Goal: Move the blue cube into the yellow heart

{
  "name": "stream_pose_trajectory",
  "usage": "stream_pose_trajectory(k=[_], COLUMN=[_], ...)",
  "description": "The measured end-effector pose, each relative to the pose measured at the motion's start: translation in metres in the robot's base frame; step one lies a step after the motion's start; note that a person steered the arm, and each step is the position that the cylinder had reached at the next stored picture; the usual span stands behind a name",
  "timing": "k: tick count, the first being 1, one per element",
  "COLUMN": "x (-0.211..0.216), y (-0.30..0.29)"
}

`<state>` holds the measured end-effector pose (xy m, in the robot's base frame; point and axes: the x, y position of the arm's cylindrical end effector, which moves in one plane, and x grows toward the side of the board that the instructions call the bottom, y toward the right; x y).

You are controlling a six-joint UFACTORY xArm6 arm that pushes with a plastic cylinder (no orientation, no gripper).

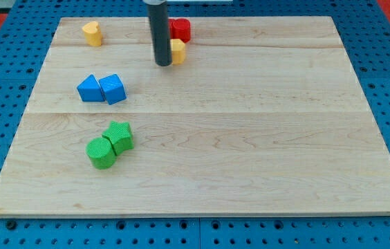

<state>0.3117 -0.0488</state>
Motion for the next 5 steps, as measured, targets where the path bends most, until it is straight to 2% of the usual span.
stream_pose_trajectory(k=[1, 2, 3, 4, 5], x=[-0.023, -0.003, -0.003, -0.036, -0.075], y=[0.019, -0.048, -0.138, -0.190, -0.180])
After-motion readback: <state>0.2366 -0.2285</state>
